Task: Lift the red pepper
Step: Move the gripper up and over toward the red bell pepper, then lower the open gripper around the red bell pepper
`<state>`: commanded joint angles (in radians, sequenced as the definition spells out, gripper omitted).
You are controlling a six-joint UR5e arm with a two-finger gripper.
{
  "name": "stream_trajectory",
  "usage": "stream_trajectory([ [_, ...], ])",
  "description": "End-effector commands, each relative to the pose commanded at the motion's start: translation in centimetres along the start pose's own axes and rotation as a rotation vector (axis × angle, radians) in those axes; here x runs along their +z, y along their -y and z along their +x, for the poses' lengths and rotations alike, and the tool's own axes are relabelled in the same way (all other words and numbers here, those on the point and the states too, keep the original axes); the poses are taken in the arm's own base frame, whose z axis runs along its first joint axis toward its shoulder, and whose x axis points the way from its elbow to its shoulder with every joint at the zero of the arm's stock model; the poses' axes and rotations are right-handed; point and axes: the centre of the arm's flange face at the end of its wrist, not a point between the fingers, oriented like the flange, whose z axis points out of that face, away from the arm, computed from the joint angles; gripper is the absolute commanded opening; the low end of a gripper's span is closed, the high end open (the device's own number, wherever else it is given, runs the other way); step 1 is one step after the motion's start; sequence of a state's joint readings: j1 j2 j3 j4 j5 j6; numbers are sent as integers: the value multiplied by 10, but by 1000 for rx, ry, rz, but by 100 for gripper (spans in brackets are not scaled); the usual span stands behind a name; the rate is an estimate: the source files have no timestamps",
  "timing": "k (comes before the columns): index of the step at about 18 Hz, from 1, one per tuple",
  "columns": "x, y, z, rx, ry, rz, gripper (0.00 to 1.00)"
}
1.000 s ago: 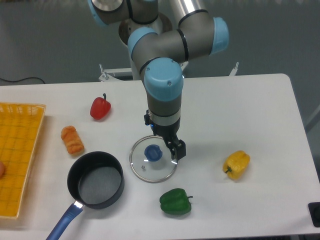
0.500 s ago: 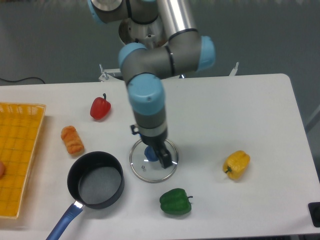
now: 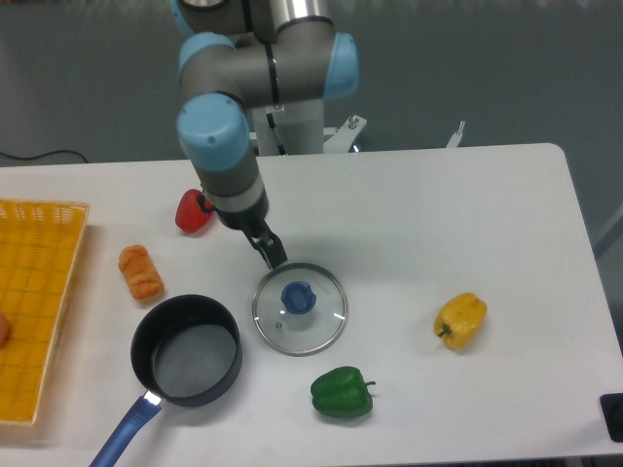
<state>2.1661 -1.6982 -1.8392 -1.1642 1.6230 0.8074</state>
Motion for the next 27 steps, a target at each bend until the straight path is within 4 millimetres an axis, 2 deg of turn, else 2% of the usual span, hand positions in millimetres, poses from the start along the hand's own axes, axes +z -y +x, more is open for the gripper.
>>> stream_trajectory([
  [2, -3, -3, 20, -44, -4, -3, 100],
  [4, -8, -15, 36, -100, -1, 4, 100],
  [9, -14, -48, 69, -187, 12, 22, 100],
  [11, -17, -54, 76, -209, 17, 30, 100],
  [16, -9, -37, 99, -238, 33, 34, 100],
  [19, 10, -22, 110, -242, 34, 26, 100],
  [22, 29, -16, 120, -236, 59, 26, 100],
  [27, 51, -20, 130, -224, 102, 16, 100],
])
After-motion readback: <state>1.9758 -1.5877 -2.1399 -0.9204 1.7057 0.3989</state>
